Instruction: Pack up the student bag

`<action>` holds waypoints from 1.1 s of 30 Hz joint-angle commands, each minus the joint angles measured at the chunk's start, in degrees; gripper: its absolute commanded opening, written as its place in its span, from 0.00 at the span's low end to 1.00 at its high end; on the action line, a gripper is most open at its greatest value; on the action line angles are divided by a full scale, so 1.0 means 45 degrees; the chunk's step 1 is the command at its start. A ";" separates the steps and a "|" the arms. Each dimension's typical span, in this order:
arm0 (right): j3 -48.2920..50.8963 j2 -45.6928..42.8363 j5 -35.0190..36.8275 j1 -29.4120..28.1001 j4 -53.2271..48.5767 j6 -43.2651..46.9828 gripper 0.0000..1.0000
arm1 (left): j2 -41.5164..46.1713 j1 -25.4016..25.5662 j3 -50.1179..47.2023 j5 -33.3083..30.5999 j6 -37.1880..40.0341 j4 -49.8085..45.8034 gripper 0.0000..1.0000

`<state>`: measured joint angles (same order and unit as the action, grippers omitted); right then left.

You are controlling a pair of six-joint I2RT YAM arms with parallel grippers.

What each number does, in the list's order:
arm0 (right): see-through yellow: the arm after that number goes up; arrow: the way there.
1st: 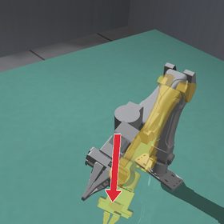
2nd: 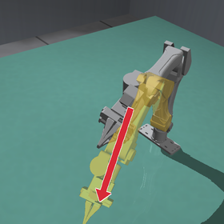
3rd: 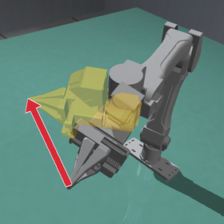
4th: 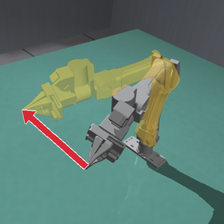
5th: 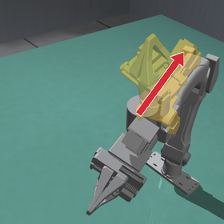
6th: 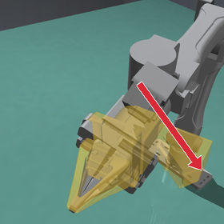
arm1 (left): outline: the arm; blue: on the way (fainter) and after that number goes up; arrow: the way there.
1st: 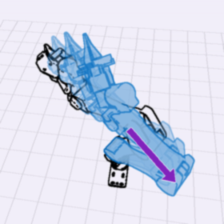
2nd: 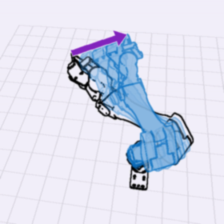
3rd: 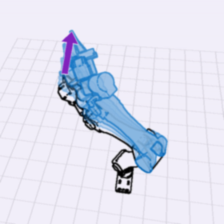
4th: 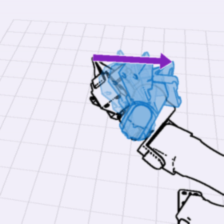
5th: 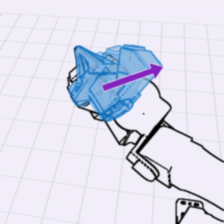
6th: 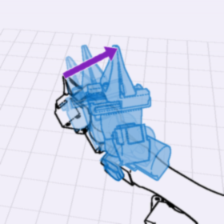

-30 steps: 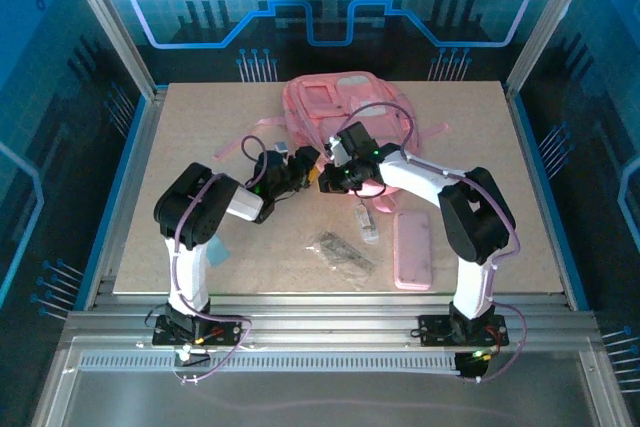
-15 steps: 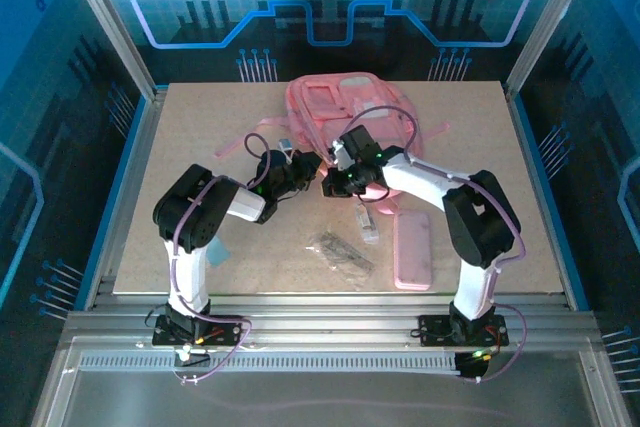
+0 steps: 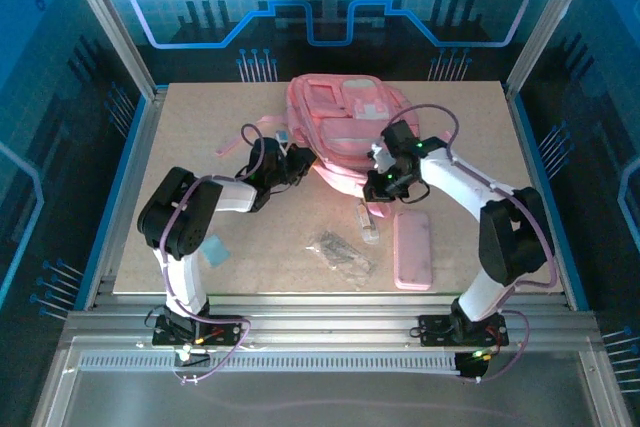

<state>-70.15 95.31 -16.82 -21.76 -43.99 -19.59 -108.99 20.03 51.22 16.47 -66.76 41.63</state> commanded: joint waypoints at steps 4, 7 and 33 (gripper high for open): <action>-0.0196 -0.0692 -0.1426 0.0600 0.0009 0.0150 0.00 | 0.0899 -0.1484 0.1440 -0.0242 0.1707 -0.2489 0.00; -0.0058 -0.0169 -0.3578 0.0270 0.3000 -0.1063 0.00 | 0.1766 -0.1464 0.1563 -0.0481 0.2162 -0.4555 0.37; -0.3823 0.3744 -0.4979 -0.3390 0.3437 -0.1745 0.00 | 0.2400 -0.0063 -0.0231 -0.4464 0.0691 -0.3912 0.61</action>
<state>-89.49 116.14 -35.59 -35.53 -29.43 -28.51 -95.48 19.57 47.88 -0.89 -64.51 18.00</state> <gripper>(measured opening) 0.085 0.709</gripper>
